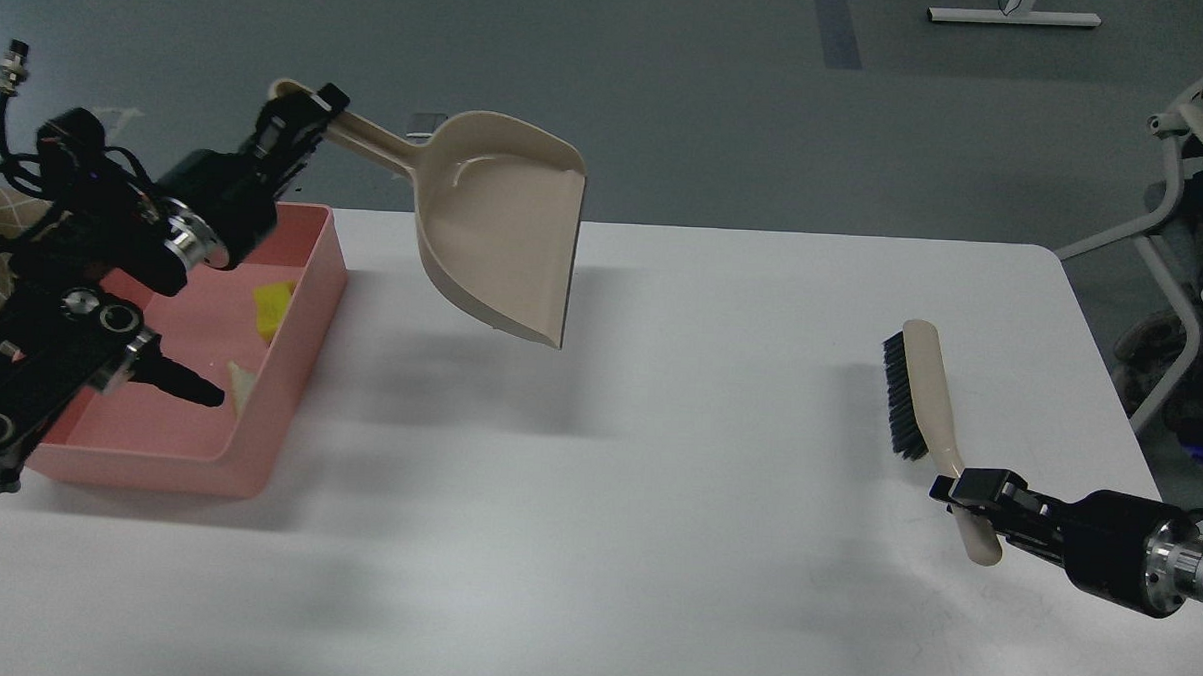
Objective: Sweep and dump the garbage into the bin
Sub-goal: 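Lower the dustpan back onto the table with the left gripper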
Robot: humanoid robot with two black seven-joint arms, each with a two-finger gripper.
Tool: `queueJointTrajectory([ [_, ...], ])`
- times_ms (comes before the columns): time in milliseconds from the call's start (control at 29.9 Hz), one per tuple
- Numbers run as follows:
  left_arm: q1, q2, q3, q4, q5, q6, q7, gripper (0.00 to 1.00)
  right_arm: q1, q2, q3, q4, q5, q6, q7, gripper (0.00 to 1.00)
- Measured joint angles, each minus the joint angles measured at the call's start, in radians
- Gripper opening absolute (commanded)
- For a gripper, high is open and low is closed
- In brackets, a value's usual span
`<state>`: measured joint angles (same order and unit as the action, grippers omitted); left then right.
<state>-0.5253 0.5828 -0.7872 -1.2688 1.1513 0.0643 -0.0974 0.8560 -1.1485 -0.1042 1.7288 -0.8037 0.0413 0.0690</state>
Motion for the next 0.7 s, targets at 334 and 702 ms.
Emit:
queueJointTrajectory([
  [334, -0.003, -0.191, 0.066, 0.132, 0.0, 0.039, 0.015, 0.0, 0.0, 0.0, -0.004, 0.0, 0.0, 0.0, 0.0, 0.0],
  [702, 0.028, -0.238, 0.068, 0.176, -0.002, 0.039, 0.013, 0.0, -0.002, -0.002, -0.004, 0.001, 0.0, 0.0, 0.0, 0.0],
])
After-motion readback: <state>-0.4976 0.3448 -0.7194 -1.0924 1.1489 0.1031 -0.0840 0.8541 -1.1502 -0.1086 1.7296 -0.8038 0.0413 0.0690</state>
